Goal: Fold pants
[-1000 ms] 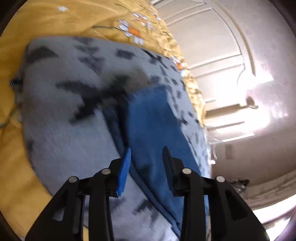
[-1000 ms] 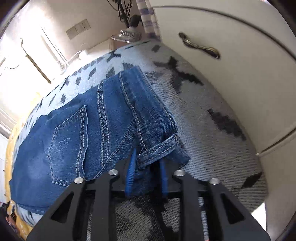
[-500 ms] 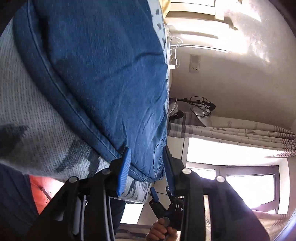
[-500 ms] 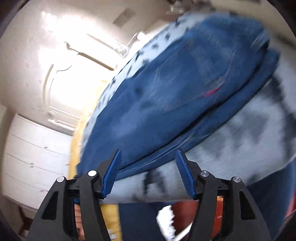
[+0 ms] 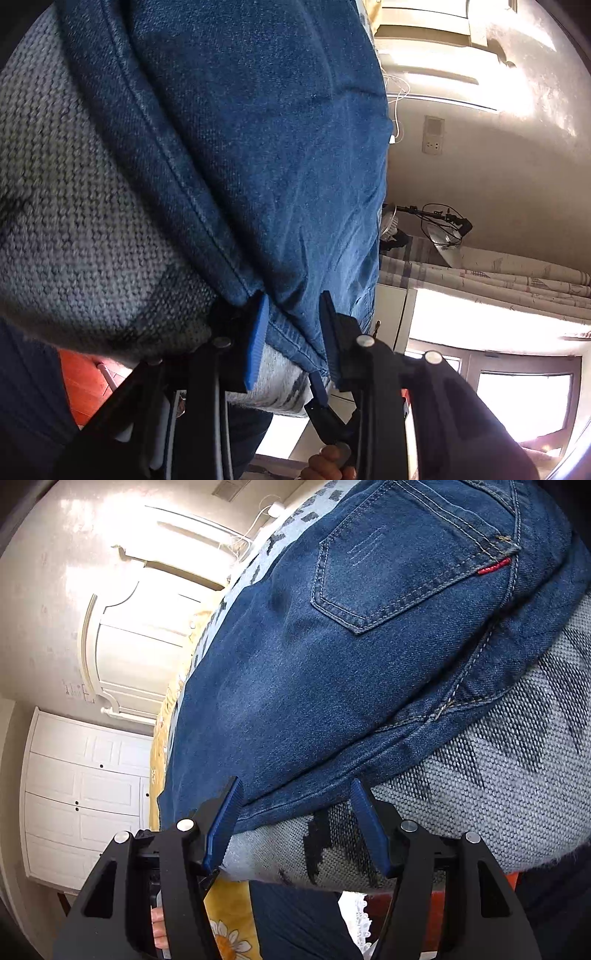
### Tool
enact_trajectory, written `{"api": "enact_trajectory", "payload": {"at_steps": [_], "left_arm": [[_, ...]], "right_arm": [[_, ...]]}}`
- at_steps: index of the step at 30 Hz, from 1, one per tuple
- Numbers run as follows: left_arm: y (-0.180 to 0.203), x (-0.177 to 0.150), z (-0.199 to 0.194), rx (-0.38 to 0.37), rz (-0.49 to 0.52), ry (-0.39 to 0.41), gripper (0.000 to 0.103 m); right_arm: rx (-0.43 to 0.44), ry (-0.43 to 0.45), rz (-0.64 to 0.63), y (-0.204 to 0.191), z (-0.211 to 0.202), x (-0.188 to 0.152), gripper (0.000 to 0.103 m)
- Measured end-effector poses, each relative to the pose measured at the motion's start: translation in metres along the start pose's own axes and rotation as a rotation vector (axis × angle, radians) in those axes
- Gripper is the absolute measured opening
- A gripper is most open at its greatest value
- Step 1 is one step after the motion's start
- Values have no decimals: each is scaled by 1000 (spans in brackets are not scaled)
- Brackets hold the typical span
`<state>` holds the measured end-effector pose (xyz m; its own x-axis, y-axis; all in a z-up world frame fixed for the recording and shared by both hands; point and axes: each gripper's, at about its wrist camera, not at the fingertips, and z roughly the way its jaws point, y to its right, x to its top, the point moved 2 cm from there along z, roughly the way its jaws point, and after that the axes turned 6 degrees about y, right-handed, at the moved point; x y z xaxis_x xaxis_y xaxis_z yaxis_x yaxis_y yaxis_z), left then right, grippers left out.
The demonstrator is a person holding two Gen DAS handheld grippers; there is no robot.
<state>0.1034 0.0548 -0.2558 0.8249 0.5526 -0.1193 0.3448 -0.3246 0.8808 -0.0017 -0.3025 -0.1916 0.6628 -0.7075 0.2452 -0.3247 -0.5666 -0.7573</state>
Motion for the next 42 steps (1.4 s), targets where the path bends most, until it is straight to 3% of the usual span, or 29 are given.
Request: {"api": "enact_trajectory", "payload": {"at_steps": [4, 6, 15, 26, 28, 30, 31, 36, 42], "left_arm": [[7, 3, 3, 40, -5, 45, 23], [12, 4, 4, 57, 28, 58, 1], [45, -2, -30, 0, 171, 82, 1], [62, -5, -41, -37, 190, 84, 1], [62, -5, -44, -38, 192, 83, 1], [63, -6, -43, -26, 197, 85, 1], [63, -8, -40, -15, 198, 84, 1], [45, -19, -36, 63, 217, 70, 1], [24, -19, -22, 120, 195, 59, 1]], "right_arm": [[-15, 1, -15, -11, 10, 1, 63], [-11, 1, -7, -11, 11, 1, 64], [10, 32, 67, 6, -5, 13, 63], [17, 148, 93, 13, -18, 44, 63], [6, 168, 96, 18, -19, 48, 54], [-10, 195, 90, 23, -24, 51, 12], [-13, 205, 73, 23, -28, 52, 6], [-62, 220, -16, 16, -44, 45, 3], [-134, 184, -40, 26, -29, 42, 3]]}}
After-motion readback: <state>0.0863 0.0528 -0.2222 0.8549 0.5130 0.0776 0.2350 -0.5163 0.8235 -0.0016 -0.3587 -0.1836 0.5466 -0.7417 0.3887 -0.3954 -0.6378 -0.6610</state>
